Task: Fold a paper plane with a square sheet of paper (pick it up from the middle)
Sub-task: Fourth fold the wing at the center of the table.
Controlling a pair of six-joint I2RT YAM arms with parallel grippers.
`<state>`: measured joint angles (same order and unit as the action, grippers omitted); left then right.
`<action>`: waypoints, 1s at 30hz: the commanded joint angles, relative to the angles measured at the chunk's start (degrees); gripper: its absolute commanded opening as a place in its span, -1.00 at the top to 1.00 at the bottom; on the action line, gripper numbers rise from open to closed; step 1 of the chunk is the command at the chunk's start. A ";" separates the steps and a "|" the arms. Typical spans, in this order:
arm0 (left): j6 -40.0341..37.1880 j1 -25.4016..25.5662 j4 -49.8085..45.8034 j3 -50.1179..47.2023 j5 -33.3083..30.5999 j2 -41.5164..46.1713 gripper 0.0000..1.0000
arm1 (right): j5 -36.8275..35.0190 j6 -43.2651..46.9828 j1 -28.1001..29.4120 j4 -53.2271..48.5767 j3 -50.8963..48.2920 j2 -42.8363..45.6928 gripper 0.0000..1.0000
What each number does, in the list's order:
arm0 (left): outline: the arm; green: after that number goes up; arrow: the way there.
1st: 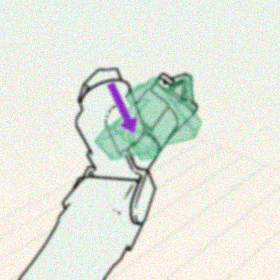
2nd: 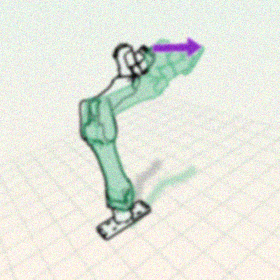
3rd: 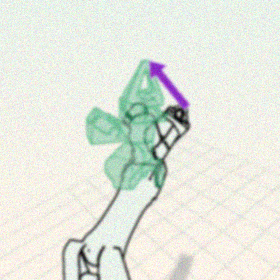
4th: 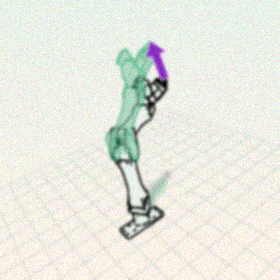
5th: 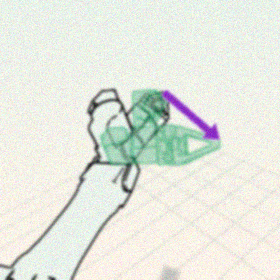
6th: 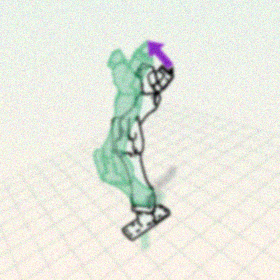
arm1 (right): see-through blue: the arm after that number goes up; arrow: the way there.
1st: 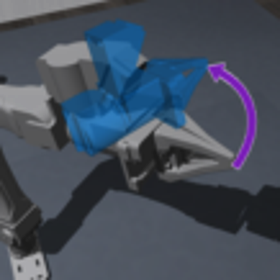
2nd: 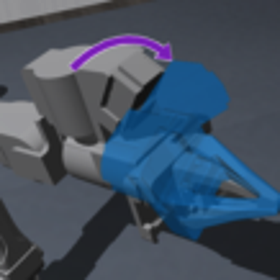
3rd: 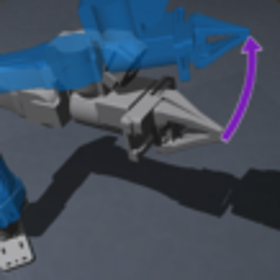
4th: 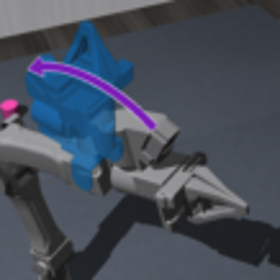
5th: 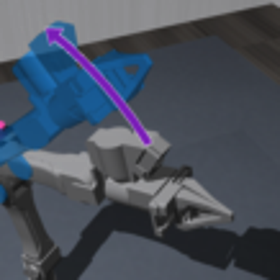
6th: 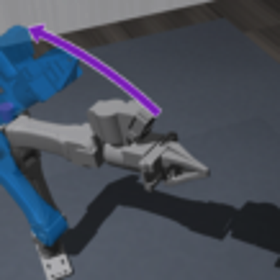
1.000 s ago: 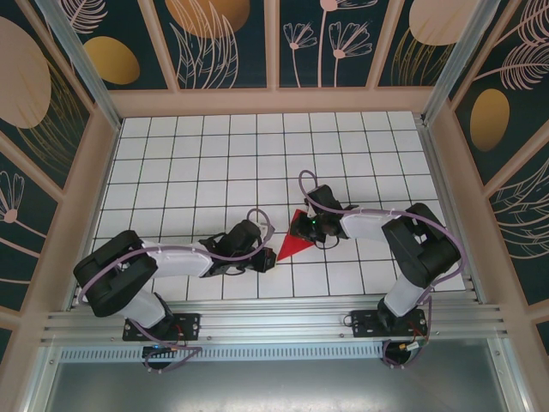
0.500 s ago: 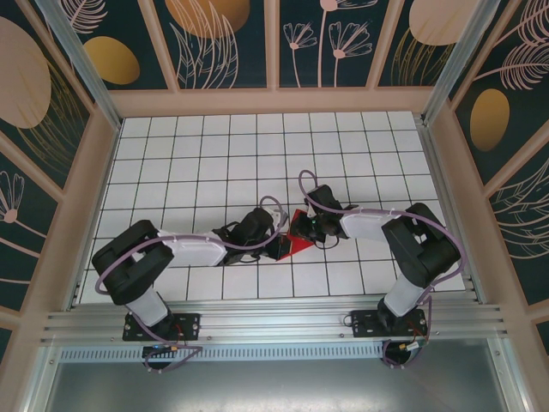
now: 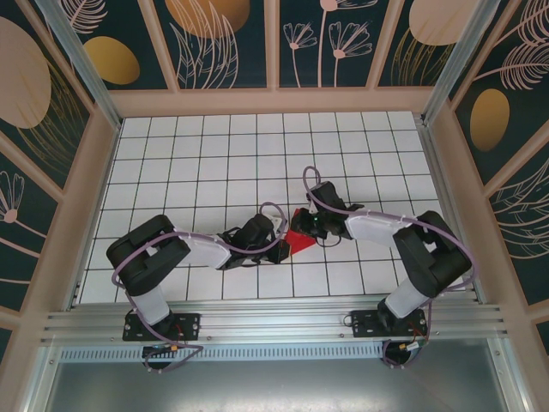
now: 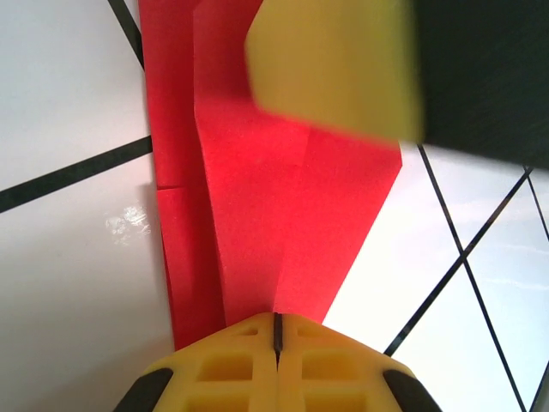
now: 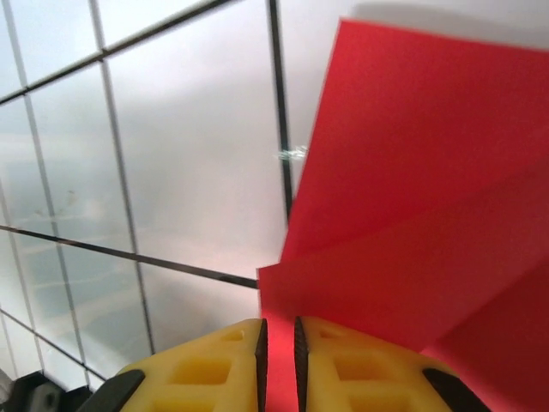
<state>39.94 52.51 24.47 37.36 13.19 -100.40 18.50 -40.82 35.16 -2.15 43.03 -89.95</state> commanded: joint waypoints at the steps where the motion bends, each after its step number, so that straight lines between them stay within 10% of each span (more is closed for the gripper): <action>1: 0.93 -0.14 -3.11 -2.21 -0.82 -0.32 1.00 | -2.63 -0.19 0.15 -1.33 -0.47 4.45 0.60; 17: 0.43 -0.18 -3.91 -1.16 -0.37 -0.99 1.00 | 3.37 0.33 1.59 2.71 0.38 -4.09 0.64; 30: 1.28 -0.17 -5.85 -3.45 -0.08 -1.75 1.00 | 3.40 3.12 -7.89 2.95 -0.63 -7.56 0.64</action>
<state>40.58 52.51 25.47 36.69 13.21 -100.36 22.61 -39.75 29.06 1.23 41.78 -95.70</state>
